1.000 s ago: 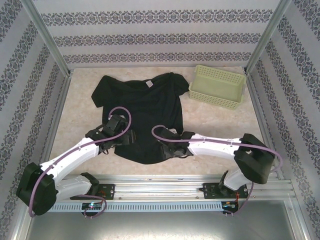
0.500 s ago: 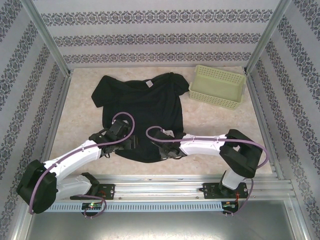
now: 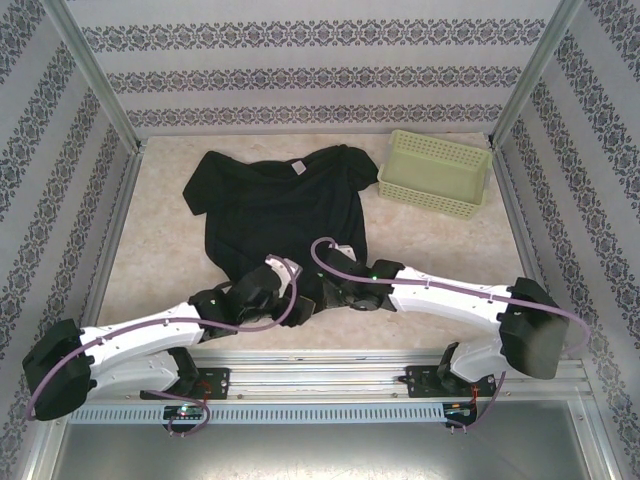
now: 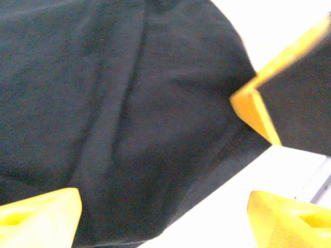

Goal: Fold the inside-out t-shirt

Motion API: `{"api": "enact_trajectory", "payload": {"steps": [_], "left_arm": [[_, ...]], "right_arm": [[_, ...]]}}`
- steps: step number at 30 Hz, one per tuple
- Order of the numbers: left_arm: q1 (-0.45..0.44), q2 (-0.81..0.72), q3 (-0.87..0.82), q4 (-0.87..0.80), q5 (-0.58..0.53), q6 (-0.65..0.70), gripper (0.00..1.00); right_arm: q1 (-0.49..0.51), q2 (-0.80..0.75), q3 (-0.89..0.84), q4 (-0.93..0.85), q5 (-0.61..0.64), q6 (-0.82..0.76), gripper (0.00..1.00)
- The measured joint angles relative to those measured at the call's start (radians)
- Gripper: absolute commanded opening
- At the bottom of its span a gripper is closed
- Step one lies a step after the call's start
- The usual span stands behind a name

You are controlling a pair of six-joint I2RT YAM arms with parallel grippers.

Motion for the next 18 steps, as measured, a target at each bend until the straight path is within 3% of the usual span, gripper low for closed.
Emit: {"api": "enact_trajectory", "payload": {"steps": [8, 15, 18], "left_arm": [[-0.086, 0.107, -0.011, 0.121, -0.076, 0.080, 1.00], [-0.095, 0.277, 0.036, 0.135, -0.249, 0.069, 0.99], [-0.095, 0.336, 0.075, 0.130, -0.340, 0.044, 0.88]], "right_arm": [[-0.036, -0.069, 0.019, 0.006, -0.020, 0.000, 0.00], [-0.045, -0.074, 0.036, 0.027, -0.039, 0.012, 0.00], [-0.052, -0.074, 0.037, 0.031, -0.046, 0.025, 0.00]]}}
